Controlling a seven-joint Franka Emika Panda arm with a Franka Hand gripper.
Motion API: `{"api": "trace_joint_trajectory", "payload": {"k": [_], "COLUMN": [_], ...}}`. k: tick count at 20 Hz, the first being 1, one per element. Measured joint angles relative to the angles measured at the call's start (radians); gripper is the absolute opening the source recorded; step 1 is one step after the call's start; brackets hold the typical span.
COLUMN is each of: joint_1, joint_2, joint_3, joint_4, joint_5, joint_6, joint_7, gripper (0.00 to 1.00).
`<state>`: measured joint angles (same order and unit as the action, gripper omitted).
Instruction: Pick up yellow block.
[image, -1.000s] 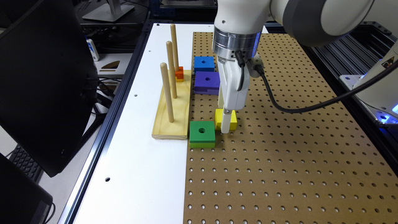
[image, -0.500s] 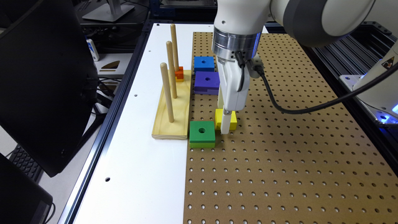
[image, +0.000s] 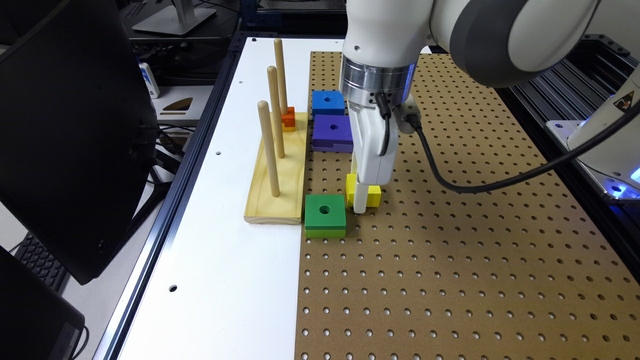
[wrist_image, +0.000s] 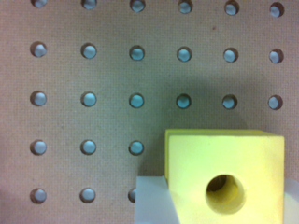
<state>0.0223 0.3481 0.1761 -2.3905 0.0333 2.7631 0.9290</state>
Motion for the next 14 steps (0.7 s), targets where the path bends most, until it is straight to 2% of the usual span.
{"api": "trace_joint_trajectory", "payload": {"k": [11, 14], "joint_1": [-0.002, -0.002], "joint_2": [-0.008, -0.041], "joint_3": [-0.002, -0.002], "joint_4": [0.0, -0.001], "joint_5": [0.0, -0.0001], "joint_6": [-0.004, -0.036], "joint_7": [0.0, 0.0], "gripper": [0.0, 0.0]}}
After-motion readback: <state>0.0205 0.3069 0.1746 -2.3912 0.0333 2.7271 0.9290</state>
